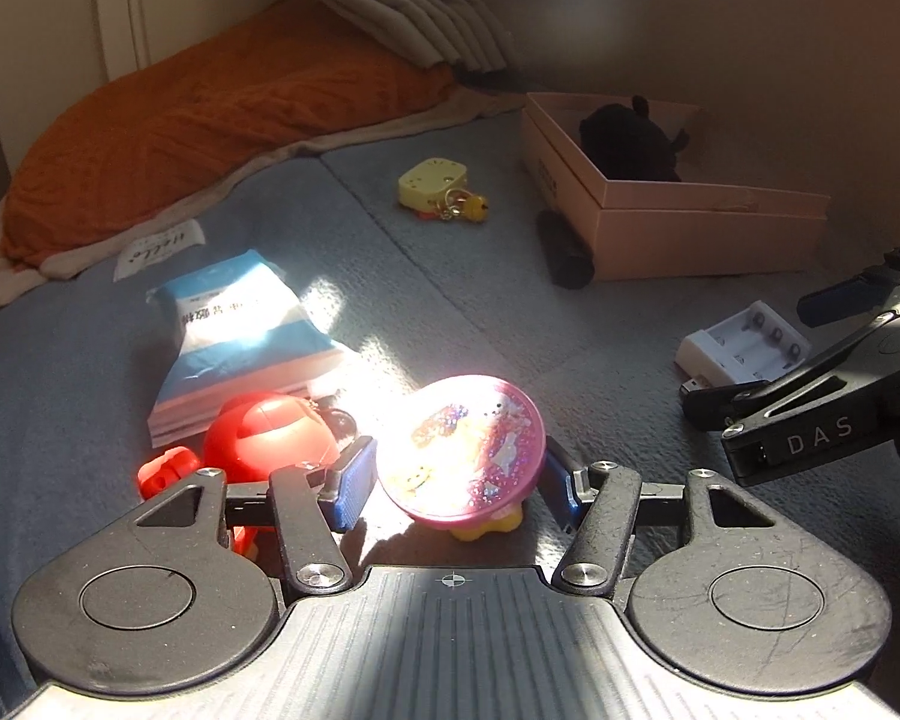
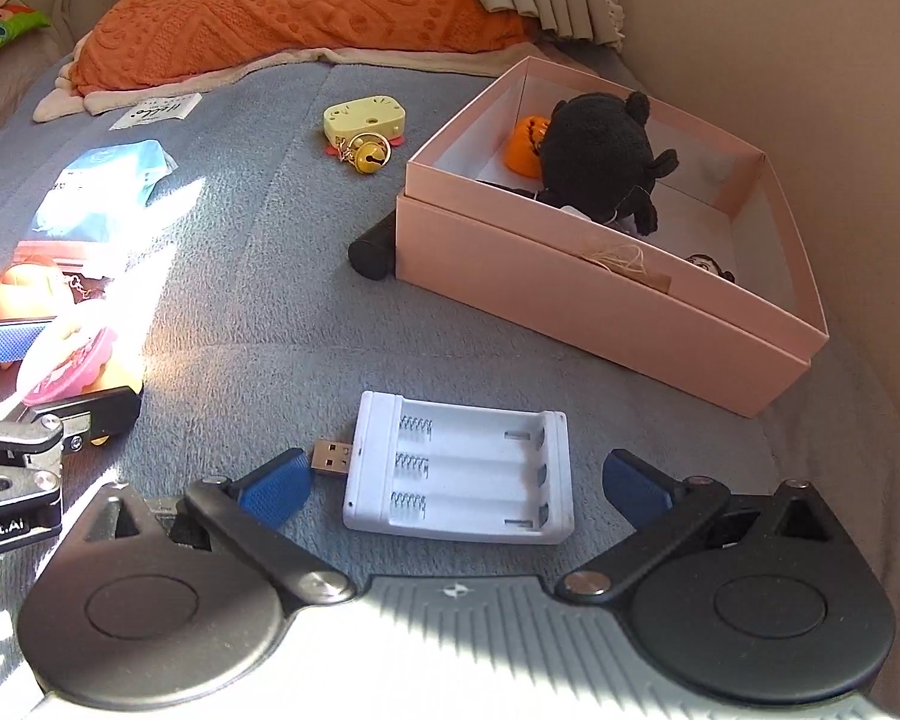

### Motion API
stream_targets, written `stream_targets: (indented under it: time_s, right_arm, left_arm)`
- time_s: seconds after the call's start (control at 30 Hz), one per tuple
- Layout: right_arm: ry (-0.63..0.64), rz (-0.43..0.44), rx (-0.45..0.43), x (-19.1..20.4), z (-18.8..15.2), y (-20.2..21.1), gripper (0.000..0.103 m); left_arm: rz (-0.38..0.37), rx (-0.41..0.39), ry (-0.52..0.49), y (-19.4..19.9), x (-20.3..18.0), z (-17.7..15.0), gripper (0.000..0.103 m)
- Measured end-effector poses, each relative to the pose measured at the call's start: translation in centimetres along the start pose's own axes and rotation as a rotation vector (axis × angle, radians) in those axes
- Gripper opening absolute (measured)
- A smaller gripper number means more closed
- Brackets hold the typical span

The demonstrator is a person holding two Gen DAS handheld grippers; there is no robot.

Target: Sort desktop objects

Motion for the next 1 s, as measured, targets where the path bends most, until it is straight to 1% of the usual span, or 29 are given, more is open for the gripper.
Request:
stream_targets:
  time_s: [0.03,0.13,0.23,0.27,0.3,0.37,0.5,0.67,0.73,0.83,0.87,0.9,0.93,1.0]
  right_arm:
    - [-0.016,0.008,0.008,-0.2,0.0,-0.2,0.103]
    - [-0.086,0.039,0.045,-1.0,0.1,-0.8,0.103]
    - [-0.129,0.058,0.052,-1.5,0.3,-0.8,0.103]
    - [-0.130,0.062,0.054,-1.5,0.3,-0.9,0.102]
    - [-0.126,0.063,0.054,-1.4,0.3,-0.9,0.098]
    - [-0.104,0.072,0.059,-1.0,0.2,-0.8,0.091]
    - [-0.064,0.056,0.040,-0.4,0.1,-0.5,0.091]
    - [-0.079,0.058,0.052,-0.6,0.1,-0.5,0.091]
    - [-0.072,0.054,0.050,-0.6,0.0,-0.5,0.091]
    - [-0.059,0.046,0.044,-0.4,-0.2,-0.5,0.091]
    - [-0.057,0.044,0.041,-0.3,-0.2,-0.5,0.091]
    - [-0.056,0.043,0.040,-0.3,-0.2,-0.4,0.091]
    - [-0.055,0.041,0.039,-0.3,-0.2,-0.4,0.091]
    - [-0.048,0.037,0.037,-0.2,-0.2,-0.4,0.091]
  left_arm:
    - [-0.001,0.004,0.004,0.0,0.1,0.0,0.065]
    - [-0.016,0.012,0.016,-0.3,0.1,0.0,0.073]
    - [-0.033,0.012,0.036,-0.4,0.1,0.0,0.078]
    - [-0.038,0.009,0.045,-0.3,0.1,0.0,0.080]
    - [-0.040,0.007,0.049,-0.3,0.1,0.0,0.082]
    - [-0.040,0.005,0.050,-0.3,0.1,0.1,0.082]
    - [-0.038,0.008,0.043,-0.6,-0.3,0.1,0.082]
    - [-0.032,0.014,0.068,-1.0,0.1,0.0,0.082]
    - [-0.026,0.018,0.069,-1.2,0.3,0.0,0.080]
    - [-0.022,0.013,0.057,-1.2,0.4,-0.1,0.071]
    - [-0.026,0.015,0.052,-1.3,0.4,-0.1,0.070]
    - [-0.030,0.016,0.049,-1.3,0.4,-0.1,0.066]
    - [-0.035,0.012,0.046,-1.2,0.3,-0.2,0.060]
    - [-0.031,-0.007,0.027,-0.9,0.2,-0.1,0.060]
Point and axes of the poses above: each gripper's, at about its wrist camera, not at the fingertips, and y roughly against the way its jaws point, x to its left, z to its top, the point moved 1 cm from there along -y, roughly the way its jaws point, and after that the axes turned 10 degrees about -y, right-handed, at the moved point
